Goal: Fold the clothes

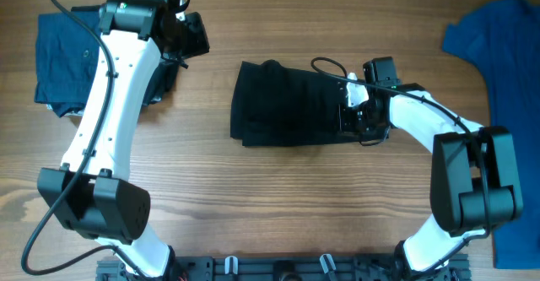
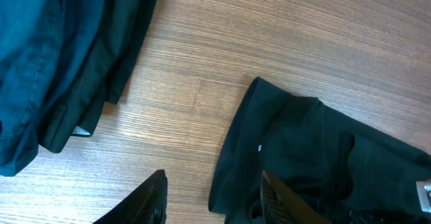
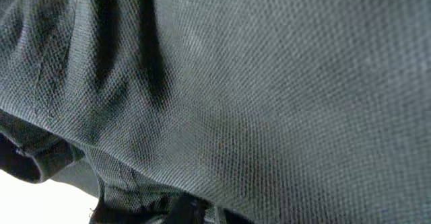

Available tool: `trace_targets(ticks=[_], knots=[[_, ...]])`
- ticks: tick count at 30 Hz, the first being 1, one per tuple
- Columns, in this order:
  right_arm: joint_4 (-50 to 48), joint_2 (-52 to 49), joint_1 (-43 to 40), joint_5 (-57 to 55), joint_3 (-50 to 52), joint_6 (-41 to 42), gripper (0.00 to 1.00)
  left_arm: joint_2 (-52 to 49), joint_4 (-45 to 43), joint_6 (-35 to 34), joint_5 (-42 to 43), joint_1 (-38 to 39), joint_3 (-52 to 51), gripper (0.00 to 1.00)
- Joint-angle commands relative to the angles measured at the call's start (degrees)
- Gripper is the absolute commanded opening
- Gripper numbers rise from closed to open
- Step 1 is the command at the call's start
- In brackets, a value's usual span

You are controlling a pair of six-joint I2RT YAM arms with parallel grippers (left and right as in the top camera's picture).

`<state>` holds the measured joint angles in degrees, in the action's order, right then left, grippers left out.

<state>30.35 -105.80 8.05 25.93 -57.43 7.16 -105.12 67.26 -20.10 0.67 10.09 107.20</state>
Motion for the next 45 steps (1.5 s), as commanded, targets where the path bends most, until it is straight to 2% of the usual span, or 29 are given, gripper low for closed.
trace_targets(ticks=[1, 3, 7, 9, 10, 12, 19, 27, 31, 36, 40, 42, 45], knots=[[2.0, 1.7, 0.1, 7.5, -2.9, -2.7, 0.04, -0.7, -0.1, -0.1, -0.7, -0.2, -0.3, 0.45], [4.1, 3.4, -0.2, 12.2, -5.9, -3.7, 0.05, -0.7, -0.1, -0.1, -0.7, -0.2, -0.3, 0.45], [5.8, 7.1, -2.2, 11.3, -11.3, -3.1, 0.07, -0.7, -0.2, -0.1, -0.2, -0.2, -0.3, 0.45], [3.3, 8.3, -3.7, 7.6, -12.0, -3.1, 0.08, -0.7, -0.2, -0.1, -0.1, -0.2, -0.4, 0.43], [0.2, 8.2, -4.8, 5.5, -12.0, -3.2, 0.14, -0.7, -0.4, -0.1, -0.1, -0.2, -0.4, 0.43], [-2.5, 7.1, -5.4, 5.5, -11.8, -3.3, 0.16, -0.8, -1.1, -0.2, -0.1, -0.2, -0.4, 0.39], [-4.3, -0.1, -4.7, 6.5, -11.5, -4.3, 0.11, -3.7, -3.0, -0.1, 4.4, -0.2, -0.4, 0.19], [-8.6, -10.8, -4.6, 14.5, -11.5, -7.0, 0.1, -11.9, -7.8, -0.1, 16.9, 1.5, -0.4, 0.13], [-8.9, -11.0, -5.8, 16.4, -11.6, -7.0, 0.1, -16.1, -9.9, -0.1, 17.1, 4.6, -0.4, 0.12], [-8.7, -9.4, -5.8, 18.2, -12.0, -7.0, 0.07, -17.6, -12.3, 0.4, 17.1, 8.7, -0.3, 0.04], [-8.5, -5.0, -6.5, 18.8, -13.1, -6.7, 0.09, -15.5, -17.0, 3.4, 16.2, 11.6, -0.3, 0.06], [-7.9, -1.4, -7.8, 14.8, -13.1, -4.0, 0.09, -15.6, -18.7, 3.4, 15.9, 13.0, -0.3, 0.1], [-5.5, 0.0, -9.1, 9.7, -13.1, -4.1, 0.09, -16.9, -18.2, 3.1, 13.5, 13.4, -0.4, 0.11]])
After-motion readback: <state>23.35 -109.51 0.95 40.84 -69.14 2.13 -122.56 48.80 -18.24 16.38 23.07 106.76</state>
